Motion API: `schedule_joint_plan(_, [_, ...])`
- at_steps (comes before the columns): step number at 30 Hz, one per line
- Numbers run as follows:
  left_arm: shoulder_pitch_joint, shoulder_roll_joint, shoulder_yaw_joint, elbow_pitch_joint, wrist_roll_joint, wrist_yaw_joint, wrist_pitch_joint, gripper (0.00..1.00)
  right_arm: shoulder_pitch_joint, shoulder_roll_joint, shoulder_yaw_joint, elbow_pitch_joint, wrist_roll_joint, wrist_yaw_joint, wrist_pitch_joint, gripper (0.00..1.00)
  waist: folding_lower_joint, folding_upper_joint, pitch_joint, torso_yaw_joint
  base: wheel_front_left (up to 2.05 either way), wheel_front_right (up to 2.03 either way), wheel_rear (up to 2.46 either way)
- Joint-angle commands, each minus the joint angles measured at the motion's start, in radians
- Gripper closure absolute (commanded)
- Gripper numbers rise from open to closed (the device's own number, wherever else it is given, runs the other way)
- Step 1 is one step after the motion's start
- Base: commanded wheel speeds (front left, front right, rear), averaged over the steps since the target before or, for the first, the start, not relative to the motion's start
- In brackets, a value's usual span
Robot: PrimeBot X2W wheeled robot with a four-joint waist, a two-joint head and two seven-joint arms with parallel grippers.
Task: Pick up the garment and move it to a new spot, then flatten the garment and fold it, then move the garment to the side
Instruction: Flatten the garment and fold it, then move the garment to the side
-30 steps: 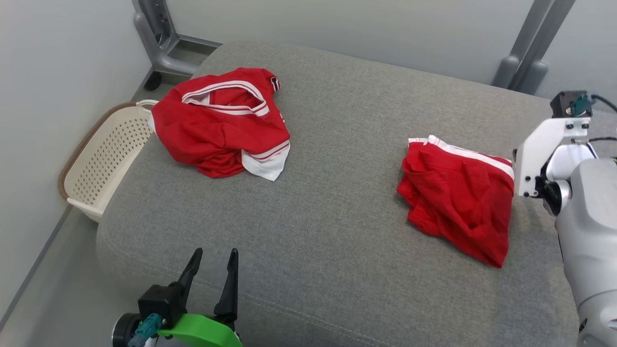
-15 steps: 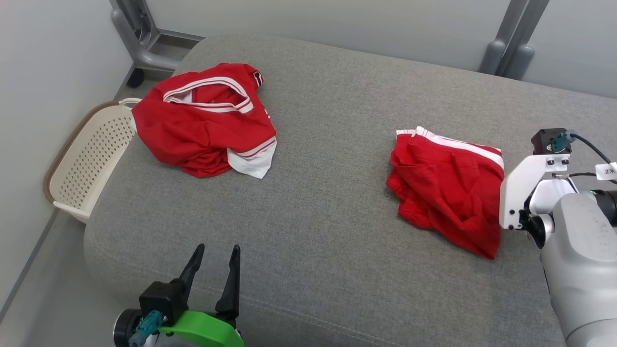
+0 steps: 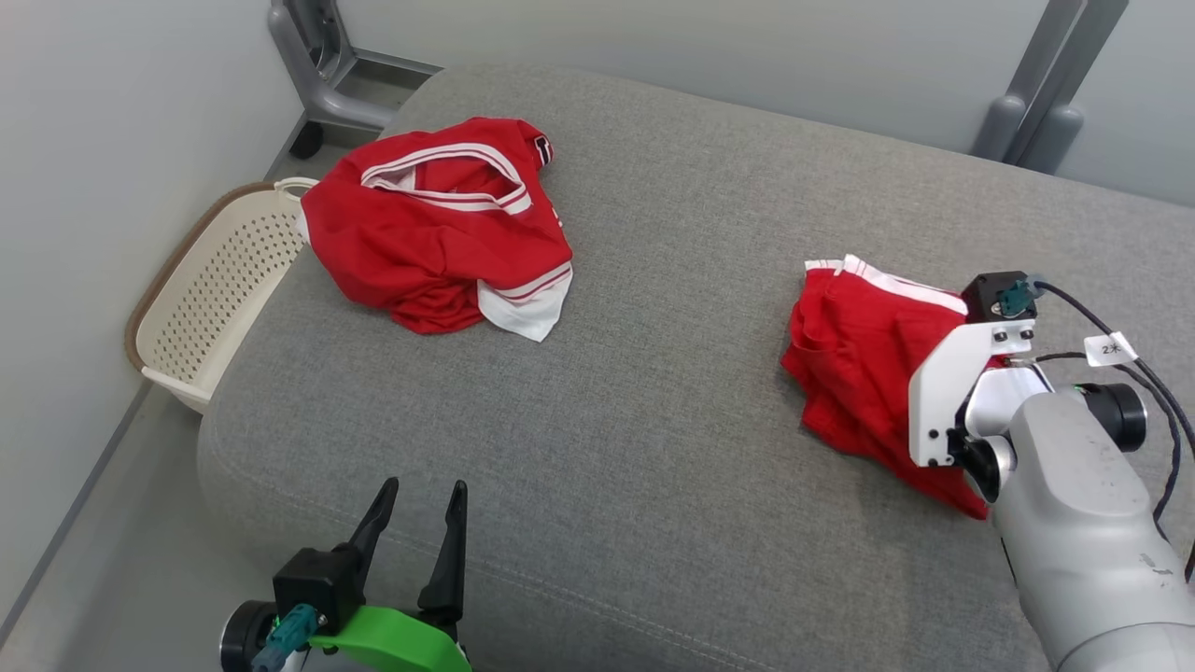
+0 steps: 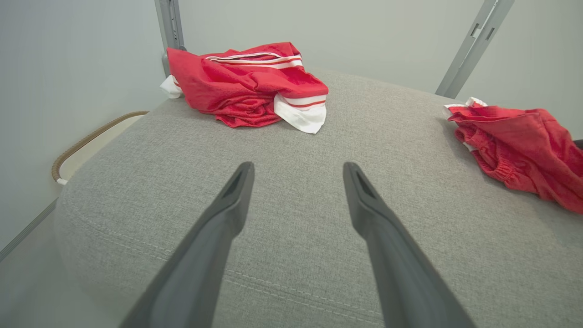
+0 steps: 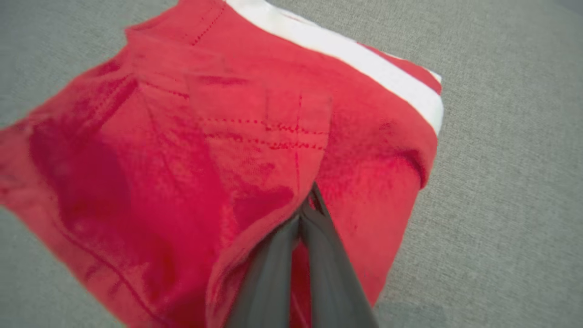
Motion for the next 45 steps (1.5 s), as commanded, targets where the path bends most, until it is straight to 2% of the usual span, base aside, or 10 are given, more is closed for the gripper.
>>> schedule_joint_plan(1, [0.002,0.01,0.001,-0.001,-0.007,0.005,0.001,0.0,0.003,0.008,0.018,0.004,0.012,-0.001,-0.011,1.0,0.0,-0.0001,-0.009,0.004,0.0,0.0,0.0])
schedule_joint_plan(16, [0.011,0.017,-0.007,-0.02,-0.013,0.016,0.01,0.0,0.013,0.054,0.278,0.005,0.155,-0.001,0.024,1.0,0.0,-0.0001,-0.027,-0.003,0.0,0.0,0.0])
schedule_joint_plan(26, [0.005,0.018,-0.001,-0.014,-0.02,0.022,0.004,0.0,-0.03,0.062,0.382,-0.004,0.238,-0.001,0.024,1.0,0.0,-0.0001,-0.028,0.012,0.0,0.0,0.0])
schedule_joint_plan(27, [0.006,0.018,0.001,-0.014,-0.02,0.022,0.003,0.0,-0.04,0.062,0.386,-0.01,0.244,-0.001,0.022,0.78,0.0,-0.0001,-0.03,0.011,0.0,0.0,0.0])
schedule_joint_plan(28, [0.007,0.019,0.002,-0.014,-0.021,0.025,0.002,0.0,-0.049,0.063,0.387,-0.014,0.249,-0.001,0.022,0.52,0.0,-0.0001,-0.032,0.009,0.0,0.0,0.0])
schedule_joint_plan(29, [0.01,0.02,0.004,-0.013,-0.022,0.025,0.001,0.0,-0.057,0.062,0.382,-0.018,0.257,-0.001,0.027,0.02,0.0,-0.0001,-0.035,0.006,0.0,0.0,0.0])
schedule_joint_plan(34, [0.026,0.023,0.009,-0.018,-0.024,0.03,-0.001,0.0,-0.102,0.015,0.304,-0.032,0.247,-0.001,0.057,0.0,0.0,-0.0001,-0.05,-0.014,0.0,0.0,0.0])
schedule_joint_plan(39, [0.03,0.026,0.012,-0.024,-0.025,0.031,-0.002,0.0,-0.092,-0.034,0.162,-0.044,0.207,-0.001,0.124,0.0,0.0,-0.0001,-0.053,-0.04,0.0,0.0,0.0])
schedule_joint_plan(45, [0.027,0.025,0.01,-0.031,-0.026,0.03,-0.004,0.0,-0.035,-0.04,-0.02,-0.083,0.146,-0.001,0.221,0.0,0.0,-0.0001,-0.034,-0.071,0.0,0.0,0.0])
